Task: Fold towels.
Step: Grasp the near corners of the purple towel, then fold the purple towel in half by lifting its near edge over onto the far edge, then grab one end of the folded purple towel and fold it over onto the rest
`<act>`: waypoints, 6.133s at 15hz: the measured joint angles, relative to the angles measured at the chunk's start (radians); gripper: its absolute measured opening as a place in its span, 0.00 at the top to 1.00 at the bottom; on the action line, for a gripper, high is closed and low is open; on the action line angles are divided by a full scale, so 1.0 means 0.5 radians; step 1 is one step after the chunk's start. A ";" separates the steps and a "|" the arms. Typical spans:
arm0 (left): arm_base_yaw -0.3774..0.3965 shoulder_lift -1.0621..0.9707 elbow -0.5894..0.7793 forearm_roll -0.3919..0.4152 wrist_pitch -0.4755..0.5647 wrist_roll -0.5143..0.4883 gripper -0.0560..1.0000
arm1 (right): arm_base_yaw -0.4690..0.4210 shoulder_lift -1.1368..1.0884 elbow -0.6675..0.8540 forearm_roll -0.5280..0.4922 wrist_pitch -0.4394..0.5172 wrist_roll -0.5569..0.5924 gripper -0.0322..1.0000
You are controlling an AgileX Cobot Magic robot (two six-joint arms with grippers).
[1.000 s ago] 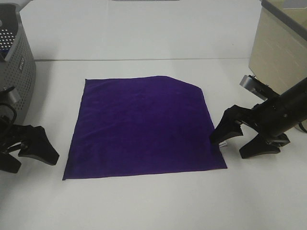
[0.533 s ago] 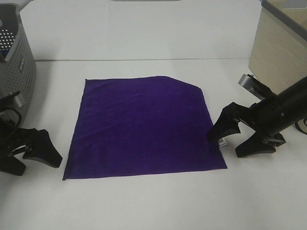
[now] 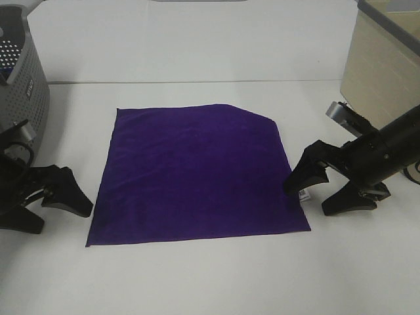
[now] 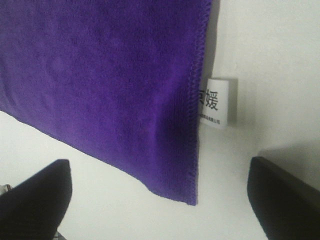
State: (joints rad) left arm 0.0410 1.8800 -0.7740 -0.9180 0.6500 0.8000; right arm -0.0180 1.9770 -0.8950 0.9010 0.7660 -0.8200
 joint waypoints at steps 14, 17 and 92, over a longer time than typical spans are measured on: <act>-0.552 0.392 -0.492 0.006 0.324 -0.416 0.24 | 0.030 0.258 -0.032 0.306 0.122 0.038 0.46; -0.716 0.576 -0.882 0.446 0.618 -0.962 0.33 | 0.274 0.314 -0.164 0.178 0.156 0.176 0.53; -0.206 1.286 -2.520 0.528 0.968 -1.000 0.19 | 0.442 0.052 -1.426 -0.898 0.288 0.924 0.21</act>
State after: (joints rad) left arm -0.0620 2.5230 -2.0340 -0.6540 1.1340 0.3000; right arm 0.2030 2.0030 -1.6080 0.4520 0.9100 -0.3580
